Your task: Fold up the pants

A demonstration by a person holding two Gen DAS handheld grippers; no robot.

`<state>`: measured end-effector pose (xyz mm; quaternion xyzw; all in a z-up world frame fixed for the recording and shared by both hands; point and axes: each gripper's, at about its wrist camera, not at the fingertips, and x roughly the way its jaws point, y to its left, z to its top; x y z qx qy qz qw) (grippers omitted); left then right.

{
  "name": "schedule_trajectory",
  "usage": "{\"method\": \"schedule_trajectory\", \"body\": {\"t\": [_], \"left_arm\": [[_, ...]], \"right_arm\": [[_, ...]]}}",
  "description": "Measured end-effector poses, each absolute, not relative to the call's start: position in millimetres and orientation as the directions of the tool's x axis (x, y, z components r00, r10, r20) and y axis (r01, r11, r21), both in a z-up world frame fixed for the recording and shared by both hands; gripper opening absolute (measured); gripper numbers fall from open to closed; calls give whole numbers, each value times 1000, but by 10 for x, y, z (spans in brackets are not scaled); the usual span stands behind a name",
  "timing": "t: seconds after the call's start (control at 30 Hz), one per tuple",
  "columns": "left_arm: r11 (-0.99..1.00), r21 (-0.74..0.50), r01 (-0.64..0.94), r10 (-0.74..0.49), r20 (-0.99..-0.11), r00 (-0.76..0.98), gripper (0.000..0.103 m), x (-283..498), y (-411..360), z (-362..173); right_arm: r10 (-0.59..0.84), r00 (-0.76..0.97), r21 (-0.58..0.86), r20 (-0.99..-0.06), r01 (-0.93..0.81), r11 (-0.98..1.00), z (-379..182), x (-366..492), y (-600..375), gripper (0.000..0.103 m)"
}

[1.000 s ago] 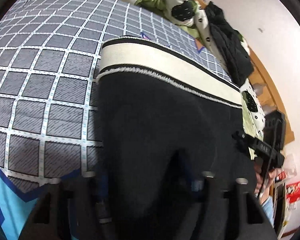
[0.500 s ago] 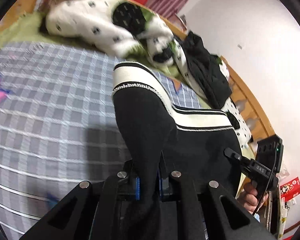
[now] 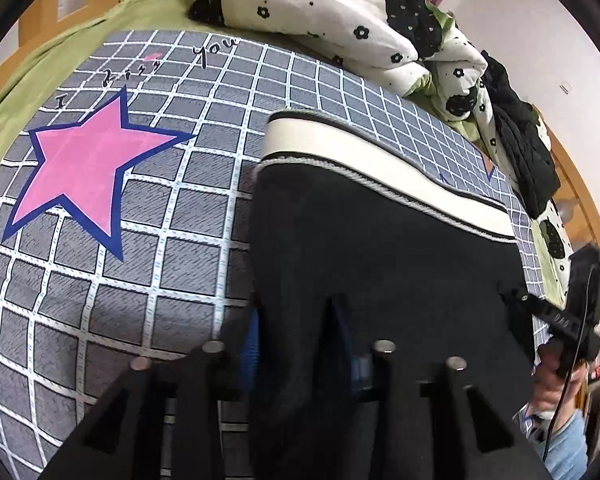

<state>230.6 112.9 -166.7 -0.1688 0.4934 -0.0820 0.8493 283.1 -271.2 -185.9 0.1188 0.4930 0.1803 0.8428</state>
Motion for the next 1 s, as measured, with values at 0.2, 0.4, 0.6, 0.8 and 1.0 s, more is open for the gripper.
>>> {"method": "schedule_trajectory", "body": {"t": [0.2,0.4,0.6,0.8,1.0], "left_arm": [[946,-322,-43,-209,-704,678,52,2134,1321,-1037],[960,-268,82,-252,-695,674,52,2534,777,-957],[990,-106,96,-142,-763,630,51,2907,500,-1578],[989,-112,99,-149,-751,644,51,2866,507,-1586],[980,-171,100,-197,-782,591,51,2589,552,-1539]], "right_arm": [[265,575,157,-774,-231,960,-1216,2576,-2610,46],[305,647,89,-699,-344,935,-926,2783,-2167,46],[197,594,-89,-780,-418,904,-1651,3218,-1834,36],[218,617,-61,-756,-397,916,-1673,3218,-1869,36],[225,602,-21,-766,-373,928,-1610,3154,-1950,37]]}}
